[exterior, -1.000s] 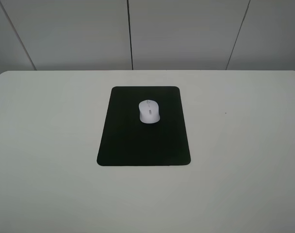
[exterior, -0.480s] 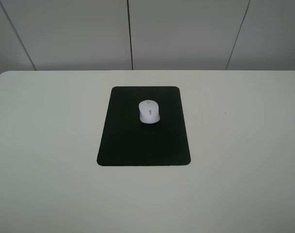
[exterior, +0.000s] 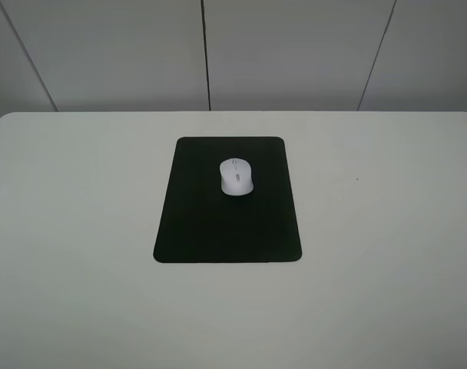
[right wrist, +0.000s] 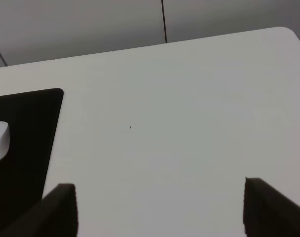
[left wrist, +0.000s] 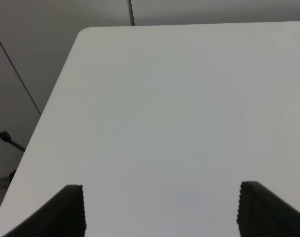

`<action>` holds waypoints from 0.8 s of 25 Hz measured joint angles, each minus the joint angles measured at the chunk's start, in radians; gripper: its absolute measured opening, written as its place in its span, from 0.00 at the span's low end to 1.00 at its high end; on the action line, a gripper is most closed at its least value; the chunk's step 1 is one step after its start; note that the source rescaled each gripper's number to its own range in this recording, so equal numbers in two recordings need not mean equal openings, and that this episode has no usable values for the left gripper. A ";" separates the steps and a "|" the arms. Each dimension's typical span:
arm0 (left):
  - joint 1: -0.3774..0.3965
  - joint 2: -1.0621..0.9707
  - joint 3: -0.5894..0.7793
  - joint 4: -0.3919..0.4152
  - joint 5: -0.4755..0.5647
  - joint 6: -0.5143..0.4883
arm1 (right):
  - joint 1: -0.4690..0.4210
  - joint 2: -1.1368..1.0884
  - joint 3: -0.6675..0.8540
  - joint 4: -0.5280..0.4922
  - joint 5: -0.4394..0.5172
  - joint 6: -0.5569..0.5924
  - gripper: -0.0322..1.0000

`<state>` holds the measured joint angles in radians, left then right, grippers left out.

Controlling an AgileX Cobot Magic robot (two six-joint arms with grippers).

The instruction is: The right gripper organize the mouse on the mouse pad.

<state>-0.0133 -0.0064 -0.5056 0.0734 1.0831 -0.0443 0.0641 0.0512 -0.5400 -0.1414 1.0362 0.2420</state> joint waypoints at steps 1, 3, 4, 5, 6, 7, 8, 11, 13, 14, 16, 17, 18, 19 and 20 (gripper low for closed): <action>0.000 0.000 0.000 0.000 0.000 0.000 | 0.000 0.000 0.000 0.000 0.000 -0.005 0.36; 0.000 0.000 0.000 0.000 0.000 0.000 | 0.000 0.000 0.001 0.009 0.005 -0.018 0.36; 0.000 0.000 0.000 0.000 0.000 0.000 | 0.000 0.000 0.004 0.020 0.019 -0.021 0.36; 0.000 0.000 0.000 0.000 0.000 0.000 | 0.000 0.000 0.008 0.033 0.034 -0.024 0.36; 0.000 0.000 0.000 0.000 0.000 0.000 | 0.000 0.000 0.011 0.045 0.041 -0.024 0.36; 0.000 0.000 0.000 0.000 0.000 0.000 | 0.000 0.000 0.014 0.052 0.042 -0.024 0.36; 0.000 0.000 0.000 0.000 0.000 0.000 | 0.000 0.000 0.016 0.055 0.044 -0.024 0.36; 0.000 0.000 0.000 0.000 0.000 0.000 | 0.000 0.000 0.017 0.056 0.046 -0.037 0.36; 0.000 0.000 0.000 0.000 0.000 0.000 | 0.000 0.000 0.017 0.054 0.045 -0.069 0.36; 0.000 0.000 0.000 0.000 0.000 0.000 | 0.000 0.000 0.018 0.057 0.045 -0.088 0.36; 0.000 0.000 0.000 0.000 0.000 0.000 | 0.000 0.000 0.018 0.074 0.039 -0.129 0.36; 0.000 0.000 0.000 0.000 0.000 0.000 | 0.000 0.000 0.018 0.086 0.037 -0.150 0.36; 0.000 0.000 0.000 0.000 0.000 0.000 | 0.000 0.000 0.018 0.098 0.037 -0.166 0.36; 0.000 0.000 0.000 0.000 0.000 0.000 | 0.000 -0.001 0.018 0.105 0.036 -0.174 0.36; 0.000 0.000 0.000 0.000 0.000 0.000 | 0.000 -0.008 0.019 0.109 0.034 -0.180 0.36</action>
<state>-0.0133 -0.0064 -0.5056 0.0734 1.0831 -0.0443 0.0641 0.0430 -0.5215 -0.0327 1.0706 0.0616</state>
